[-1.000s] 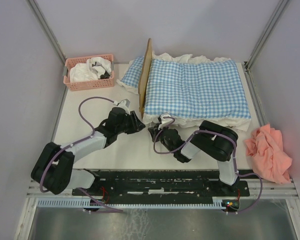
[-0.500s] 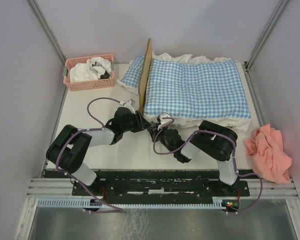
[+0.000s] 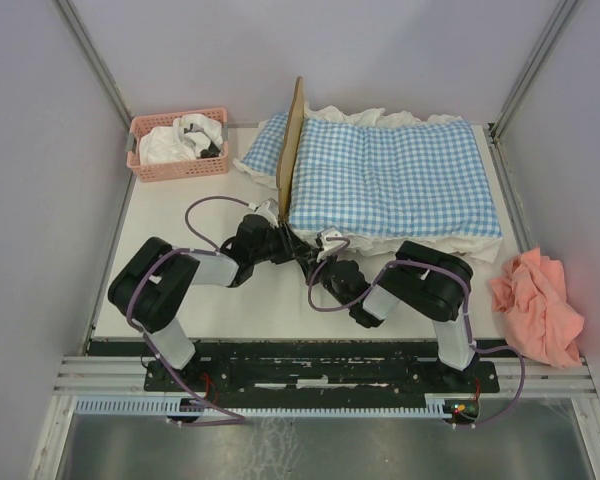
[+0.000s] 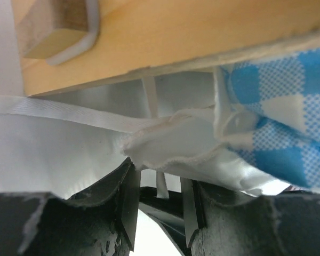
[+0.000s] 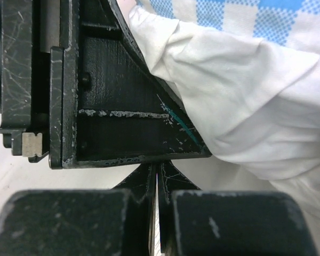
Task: Set up the pet bed
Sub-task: Tie the ropes to the bed frame.
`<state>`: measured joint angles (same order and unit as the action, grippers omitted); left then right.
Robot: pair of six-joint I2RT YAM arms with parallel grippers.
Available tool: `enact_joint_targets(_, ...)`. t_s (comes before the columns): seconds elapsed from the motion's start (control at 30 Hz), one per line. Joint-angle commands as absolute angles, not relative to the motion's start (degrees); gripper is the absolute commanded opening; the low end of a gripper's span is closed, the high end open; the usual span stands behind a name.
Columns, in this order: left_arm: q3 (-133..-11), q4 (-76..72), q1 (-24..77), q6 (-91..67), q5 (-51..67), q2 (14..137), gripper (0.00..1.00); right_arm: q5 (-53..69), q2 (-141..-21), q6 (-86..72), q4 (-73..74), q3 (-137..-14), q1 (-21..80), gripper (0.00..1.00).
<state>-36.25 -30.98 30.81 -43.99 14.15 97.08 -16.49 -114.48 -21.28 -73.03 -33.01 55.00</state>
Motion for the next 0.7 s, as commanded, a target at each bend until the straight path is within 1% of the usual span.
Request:
enact_joint_targets(0.0,-36.33,-37.23,31.61,-47.89,17.2,98.04,0.41,-15.02,-116.18,-20.96,-77.52,-32.18,55.38,0.02)
enact_joint_targets(0.17,-34.01,-39.57,31.66,-49.39,16.39,96.56,0.42,-16.51,-116.57,-21.2,-79.38,-30.45,55.42,0.02)
enact_joint_targets(0.4,-29.27,-37.63,31.64,-49.5,6.96,89.88,0.44,-17.35,-115.81,-21.1,-80.96,-28.61,55.42,0.02)
enact_joint_targets(0.5,-29.95,-37.4,31.64,-49.48,7.87,90.3,0.44,-17.19,-115.64,-21.42,-80.91,-28.83,55.38,0.02)
enact_joint_targets(0.67,-31.7,-40.31,31.71,-50.18,11.41,94.57,0.44,-16.88,-115.4,-21.64,-80.6,-29.52,55.38,0.02)
